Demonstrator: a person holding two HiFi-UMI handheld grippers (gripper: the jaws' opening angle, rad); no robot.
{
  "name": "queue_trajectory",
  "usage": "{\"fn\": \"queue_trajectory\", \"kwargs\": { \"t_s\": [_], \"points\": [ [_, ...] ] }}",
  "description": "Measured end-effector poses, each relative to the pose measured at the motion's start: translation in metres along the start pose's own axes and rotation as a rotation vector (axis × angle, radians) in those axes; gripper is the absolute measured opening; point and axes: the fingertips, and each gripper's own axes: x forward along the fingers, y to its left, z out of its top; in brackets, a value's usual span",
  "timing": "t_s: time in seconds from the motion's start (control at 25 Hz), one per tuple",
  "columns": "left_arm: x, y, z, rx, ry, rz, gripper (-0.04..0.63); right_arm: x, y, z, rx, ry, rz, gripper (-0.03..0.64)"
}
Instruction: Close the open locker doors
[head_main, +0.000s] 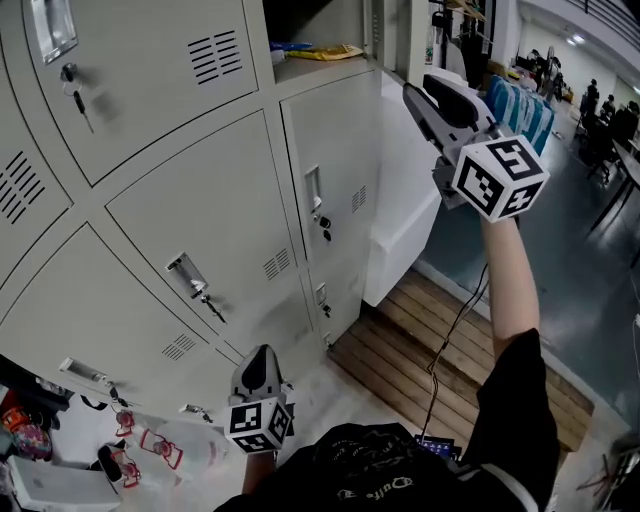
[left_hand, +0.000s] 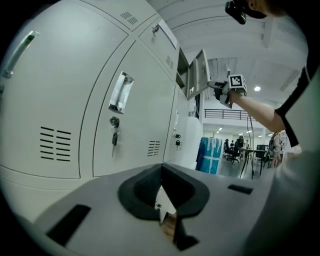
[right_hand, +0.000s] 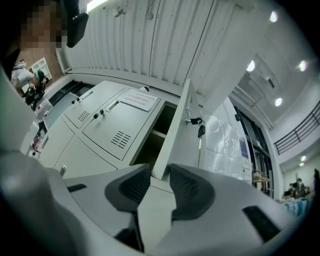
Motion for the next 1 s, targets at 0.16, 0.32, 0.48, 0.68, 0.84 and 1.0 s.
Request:
{"fn": "queue_trajectory", "kwargs": {
  "t_s": [0.16,0.32,0.48,0.68,0.84,1.0],
  "points": [
    [-0.009,0.011,-0.004,0.004,0.003,0.032,0.008,0.013,0.020,0.002,-0.014,-0.025,0.050,0.123],
    [-0.022,0.023,-0.001,-0.001,-0.021,0.066,0.008,0.033,0.042,0.002,-0.054,-0.022,0.079,0.123],
    [-0.028,0.031,-0.004,0.010,-0.012,0.097,0.008,0.050,0.056,0.002,-0.051,-0.036,0.100,0.121],
    [-0.038,0.038,-0.008,-0.018,-0.028,0.104,0.008,0.073,0.070,-0.001,-0.015,-0.050,0.141,0.117],
    [-0.043,0.050,-0.010,-0.028,-0.023,0.138,0.008,0.093,0.081,-0.003,0.013,-0.058,0.174,0.112],
    [-0.049,0.061,-0.010,-0.035,-0.029,0.177,0.008,0.110,0.087,-0.006,0.065,-0.069,0.196,0.112]
  ]
}}
